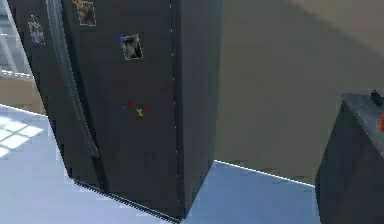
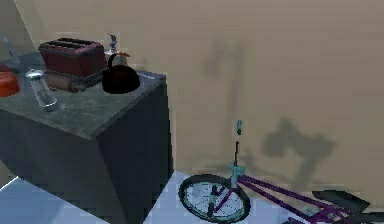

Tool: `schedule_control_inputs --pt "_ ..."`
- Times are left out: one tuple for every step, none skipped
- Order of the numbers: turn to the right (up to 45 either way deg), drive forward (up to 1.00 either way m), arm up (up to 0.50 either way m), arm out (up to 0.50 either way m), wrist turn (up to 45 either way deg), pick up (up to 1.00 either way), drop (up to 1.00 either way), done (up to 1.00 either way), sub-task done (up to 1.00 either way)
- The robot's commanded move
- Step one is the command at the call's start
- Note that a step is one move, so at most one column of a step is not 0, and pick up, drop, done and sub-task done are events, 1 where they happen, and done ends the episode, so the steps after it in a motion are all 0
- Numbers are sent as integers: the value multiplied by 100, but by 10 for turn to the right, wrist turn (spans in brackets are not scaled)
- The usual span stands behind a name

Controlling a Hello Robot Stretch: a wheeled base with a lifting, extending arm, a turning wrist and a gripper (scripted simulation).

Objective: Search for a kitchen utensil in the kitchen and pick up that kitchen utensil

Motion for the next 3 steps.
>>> schedule_control_inputs --pt "-150 0 0 0 0 0 0 0 0" --pt "450 0 0 0 0 0 0 0 0" --pt "390 0 0 0 0 0 0 0 0"
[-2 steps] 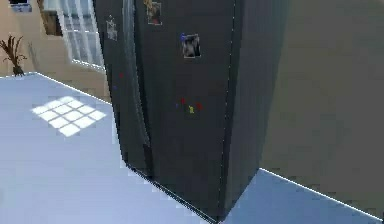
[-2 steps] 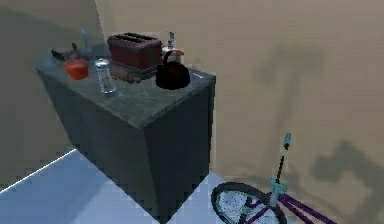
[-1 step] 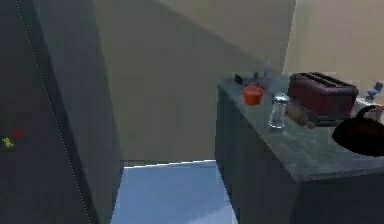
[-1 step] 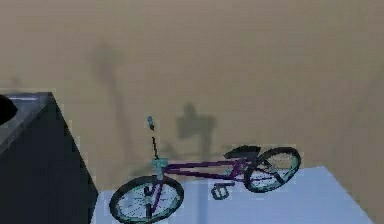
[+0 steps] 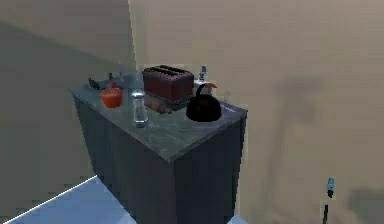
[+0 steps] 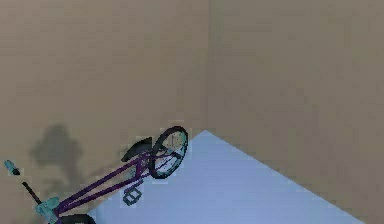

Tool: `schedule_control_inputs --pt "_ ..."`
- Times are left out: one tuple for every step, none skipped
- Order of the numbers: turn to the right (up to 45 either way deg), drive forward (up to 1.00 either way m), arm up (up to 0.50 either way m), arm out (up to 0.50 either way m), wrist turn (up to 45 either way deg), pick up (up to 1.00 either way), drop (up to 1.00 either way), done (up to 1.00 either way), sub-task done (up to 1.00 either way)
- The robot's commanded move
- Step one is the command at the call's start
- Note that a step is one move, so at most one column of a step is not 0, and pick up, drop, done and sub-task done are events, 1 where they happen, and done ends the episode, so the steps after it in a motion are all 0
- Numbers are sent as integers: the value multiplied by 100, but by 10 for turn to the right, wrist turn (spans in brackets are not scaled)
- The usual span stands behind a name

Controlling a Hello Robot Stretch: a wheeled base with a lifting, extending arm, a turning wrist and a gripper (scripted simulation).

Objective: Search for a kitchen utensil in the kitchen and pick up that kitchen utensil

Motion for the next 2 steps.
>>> schedule_control_inputs --pt "30 0 0 0 0 0 0 0 0" --pt "0 45 0 0 0 0 0 0 0"
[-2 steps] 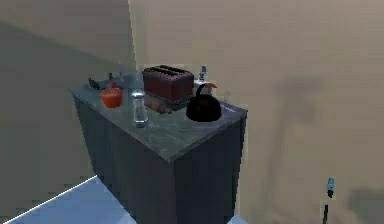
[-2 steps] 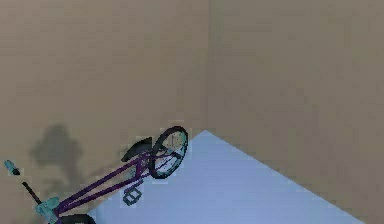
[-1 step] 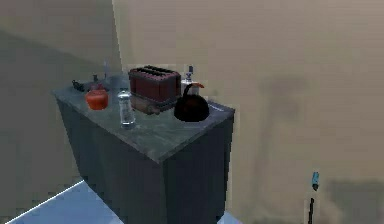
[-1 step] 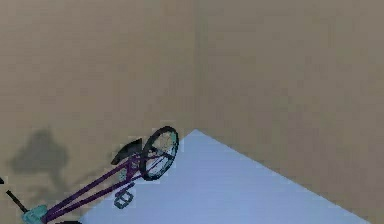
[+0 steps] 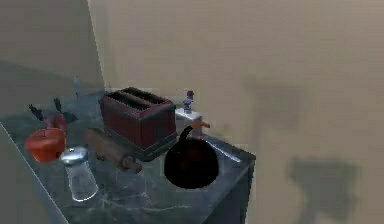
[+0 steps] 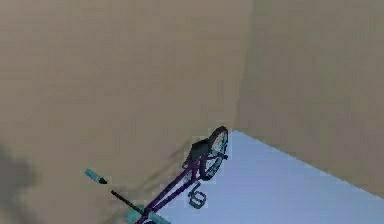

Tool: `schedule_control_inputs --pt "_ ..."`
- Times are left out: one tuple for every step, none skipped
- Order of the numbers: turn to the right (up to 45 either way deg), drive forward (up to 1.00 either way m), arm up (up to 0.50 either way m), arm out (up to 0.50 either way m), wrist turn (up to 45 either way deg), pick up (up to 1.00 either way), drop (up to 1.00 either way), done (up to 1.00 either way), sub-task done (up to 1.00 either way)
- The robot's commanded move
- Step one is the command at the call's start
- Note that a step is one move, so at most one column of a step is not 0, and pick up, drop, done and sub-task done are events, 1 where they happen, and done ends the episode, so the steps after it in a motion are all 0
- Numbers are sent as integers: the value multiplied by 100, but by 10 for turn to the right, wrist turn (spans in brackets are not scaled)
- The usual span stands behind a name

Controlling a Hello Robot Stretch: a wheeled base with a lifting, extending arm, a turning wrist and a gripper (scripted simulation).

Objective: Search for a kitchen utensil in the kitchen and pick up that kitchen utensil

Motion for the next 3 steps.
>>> schedule_control_inputs --pt "-450 0 0 0 0 0 0 0 0" --pt "-390 0 0 0 0 0 0 0 0" --pt "0 0 50 0 0 0 0 0 0"
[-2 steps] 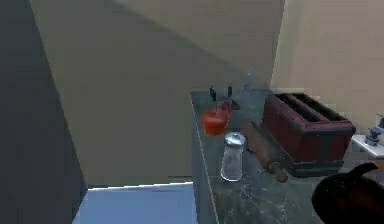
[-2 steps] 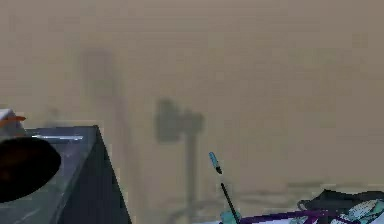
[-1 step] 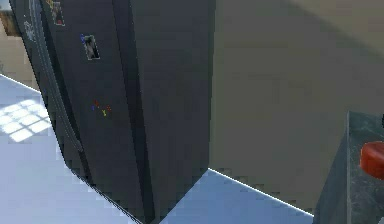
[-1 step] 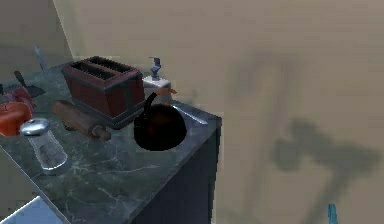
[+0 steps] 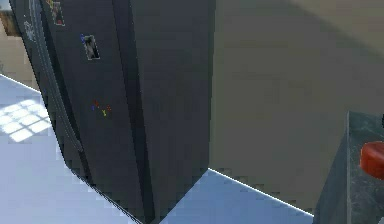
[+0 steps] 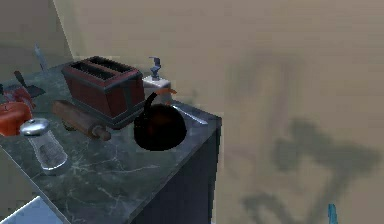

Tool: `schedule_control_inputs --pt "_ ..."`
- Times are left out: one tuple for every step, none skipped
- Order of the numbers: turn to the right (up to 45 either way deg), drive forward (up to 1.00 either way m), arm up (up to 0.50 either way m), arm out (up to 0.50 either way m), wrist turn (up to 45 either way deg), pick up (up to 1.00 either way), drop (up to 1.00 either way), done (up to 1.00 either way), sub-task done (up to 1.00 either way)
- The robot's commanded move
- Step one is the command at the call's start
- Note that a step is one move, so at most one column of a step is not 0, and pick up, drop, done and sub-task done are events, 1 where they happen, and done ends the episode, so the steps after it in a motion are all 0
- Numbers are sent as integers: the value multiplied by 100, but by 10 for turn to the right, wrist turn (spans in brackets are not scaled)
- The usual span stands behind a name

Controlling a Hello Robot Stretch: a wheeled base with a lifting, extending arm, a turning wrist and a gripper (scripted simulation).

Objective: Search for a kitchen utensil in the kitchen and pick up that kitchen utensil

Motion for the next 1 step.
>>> schedule_control_inputs --pt "0 0 38 0 0 0 0 0 0"
